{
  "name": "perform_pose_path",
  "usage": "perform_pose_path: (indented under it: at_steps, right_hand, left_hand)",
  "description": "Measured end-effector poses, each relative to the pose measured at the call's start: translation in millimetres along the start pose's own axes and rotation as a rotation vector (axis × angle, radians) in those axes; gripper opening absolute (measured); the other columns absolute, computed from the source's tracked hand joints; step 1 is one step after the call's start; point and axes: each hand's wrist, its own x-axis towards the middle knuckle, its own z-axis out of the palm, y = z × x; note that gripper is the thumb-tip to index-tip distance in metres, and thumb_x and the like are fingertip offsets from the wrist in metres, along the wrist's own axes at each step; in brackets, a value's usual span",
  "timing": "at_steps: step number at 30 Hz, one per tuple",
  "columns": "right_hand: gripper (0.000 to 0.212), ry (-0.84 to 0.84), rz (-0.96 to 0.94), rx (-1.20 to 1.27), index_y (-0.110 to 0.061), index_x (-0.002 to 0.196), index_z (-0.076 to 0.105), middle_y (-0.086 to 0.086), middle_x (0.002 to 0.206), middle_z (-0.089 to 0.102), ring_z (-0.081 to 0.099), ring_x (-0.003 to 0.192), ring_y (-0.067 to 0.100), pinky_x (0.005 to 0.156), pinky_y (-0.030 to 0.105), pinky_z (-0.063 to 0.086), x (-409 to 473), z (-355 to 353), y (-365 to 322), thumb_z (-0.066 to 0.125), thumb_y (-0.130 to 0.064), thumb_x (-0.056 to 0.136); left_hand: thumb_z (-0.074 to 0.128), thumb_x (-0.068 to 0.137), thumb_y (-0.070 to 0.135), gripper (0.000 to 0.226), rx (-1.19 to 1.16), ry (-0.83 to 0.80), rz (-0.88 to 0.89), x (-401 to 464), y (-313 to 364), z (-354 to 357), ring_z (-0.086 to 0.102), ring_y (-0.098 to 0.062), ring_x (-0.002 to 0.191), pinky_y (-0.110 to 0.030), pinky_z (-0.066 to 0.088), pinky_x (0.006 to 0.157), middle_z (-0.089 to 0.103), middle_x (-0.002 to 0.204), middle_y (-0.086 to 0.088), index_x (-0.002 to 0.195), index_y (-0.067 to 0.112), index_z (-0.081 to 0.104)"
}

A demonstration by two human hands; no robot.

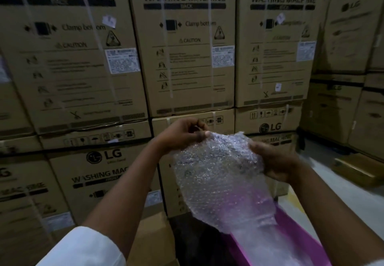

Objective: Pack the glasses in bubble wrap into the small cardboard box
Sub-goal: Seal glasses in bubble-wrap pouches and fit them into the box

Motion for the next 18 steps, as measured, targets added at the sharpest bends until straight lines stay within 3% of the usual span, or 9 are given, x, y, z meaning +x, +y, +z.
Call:
perform_pose_path:
  at_steps: [1, 3, 5, 6, 8, 10, 15, 17, 18]
  right_hand:
    - [0.086, 0.009, -0.005, -0.051, 0.000, 0.120, 0.058, 0.025, 0.116, 0.063, 0.061, 0.103, 0.037, 0.094, 0.052, 0.049, 4.1, 5.9, -4.0, 0.090, -0.044, 0.052]
    - [0.066, 0.085, -0.091, -0.059, 0.003, 0.115, 0.058, 0.021, 0.108, 0.063, 0.058, 0.101, 0.035, 0.092, 0.050, 0.048, 13.9, 13.5, -11.4, 0.086, -0.029, 0.065]
    - [0.034, 0.202, -0.206, -0.012, -0.005, 0.101, 0.066, 0.009, 0.095, 0.067, 0.058, 0.096, 0.027, 0.082, 0.042, 0.052, 19.3, 19.2, -18.0, 0.079, -0.020, 0.073]
    - [0.027, 0.255, -0.241, 0.006, -0.009, 0.096, 0.066, 0.004, 0.090, 0.067, 0.058, 0.094, 0.023, 0.077, 0.036, 0.051, 20.5, 21.8, -21.4, 0.075, -0.020, 0.072]
    - [0.031, 0.319, -0.266, 0.010, -0.009, 0.099, 0.066, 0.004, 0.093, 0.067, 0.059, 0.094, 0.022, 0.072, 0.031, 0.052, 24.2, 24.7, -26.4, 0.071, -0.023, 0.071]
    - [0.038, 0.381, -0.274, -0.028, -0.007, 0.107, 0.065, 0.010, 0.104, 0.067, 0.059, 0.100, 0.025, 0.076, 0.031, 0.051, 28.5, 26.7, -31.6, 0.071, -0.024, 0.074]
    - [0.034, 0.419, -0.278, -0.042, -0.003, 0.114, 0.063, 0.005, 0.095, 0.068, 0.059, 0.092, 0.022, 0.070, 0.030, 0.047, 26.7, 38.1, -45.4, 0.067, -0.018, 0.084]
    - [0.038, 0.324, -0.271, -0.026, -0.005, 0.115, 0.061, 0.008, 0.099, 0.068, 0.062, 0.095, 0.026, 0.068, 0.031, 0.055, 19.3, 42.1, -48.7, 0.068, -0.019, 0.080]
    - [0.041, 0.239, -0.261, -0.014, -0.007, 0.118, 0.058, 0.011, 0.104, 0.067, 0.065, 0.098, 0.028, 0.071, 0.032, 0.058, 16.0, 43.2, -48.6, 0.068, -0.018, 0.079]
  left_hand:
    - [0.064, 0.090, 0.020, 0.021, -0.010, 0.005, 0.016, -0.2, 4.7, -3.0, 0.062, 0.000, 0.068, -0.015, 0.048, 0.060, 0.067, 0.093, -0.002, 0.109, 0.012, 0.063]
    - [0.062, 0.089, 0.034, 0.039, -0.242, 0.089, 0.008, -2.5, 5.6, -12.9, 0.064, -0.002, 0.073, -0.019, 0.053, 0.061, 0.064, 0.106, -0.005, 0.125, 0.018, 0.056]
    - [0.060, 0.078, 0.059, 0.070, -0.656, 0.126, -0.097, -10.4, -9.4, -25.1, 0.063, -0.017, 0.097, -0.036, 0.057, 0.081, 0.059, 0.117, -0.012, 0.135, 0.023, 0.046]
    - [0.062, 0.070, 0.069, 0.078, -0.807, 0.088, -0.151, -17.6, -20.8, -28.9, 0.059, -0.026, 0.104, -0.045, 0.051, 0.091, 0.060, 0.116, -0.013, 0.130, 0.021, 0.051]
    - [0.077, 0.051, 0.073, 0.070, -0.909, -0.005, -0.207, -32.7, -42.9, -29.6, 0.060, -0.022, 0.083, -0.039, 0.048, 0.083, 0.067, 0.083, -0.003, 0.093, 0.018, 0.065]
    - [0.088, 0.044, 0.060, 0.054, -0.891, -0.040, -0.190, -45.0, -48.7, -24.0, 0.061, -0.011, 0.061, -0.030, 0.051, 0.069, 0.063, 0.064, 0.004, 0.074, 0.020, 0.066]
    - [0.072, 0.082, 0.015, 0.025, -0.613, 0.144, -0.169, -55.6, -16.0, -29.4, 0.058, -0.010, 0.058, -0.026, 0.051, 0.055, 0.063, 0.076, 0.001, 0.103, 0.010, 0.058]
    - [0.062, 0.089, 0.006, 0.015, -0.546, 0.245, -0.135, -57.5, -7.3, -33.1, 0.064, -0.010, 0.061, -0.027, 0.054, 0.052, 0.068, 0.080, 0.000, 0.104, 0.009, 0.061]
    - [0.060, 0.090, 0.005, 0.015, -0.522, 0.293, -0.119, -58.8, -4.5, -33.9, 0.067, -0.014, 0.069, -0.033, 0.058, 0.059, 0.070, 0.088, -0.003, 0.105, 0.010, 0.063]
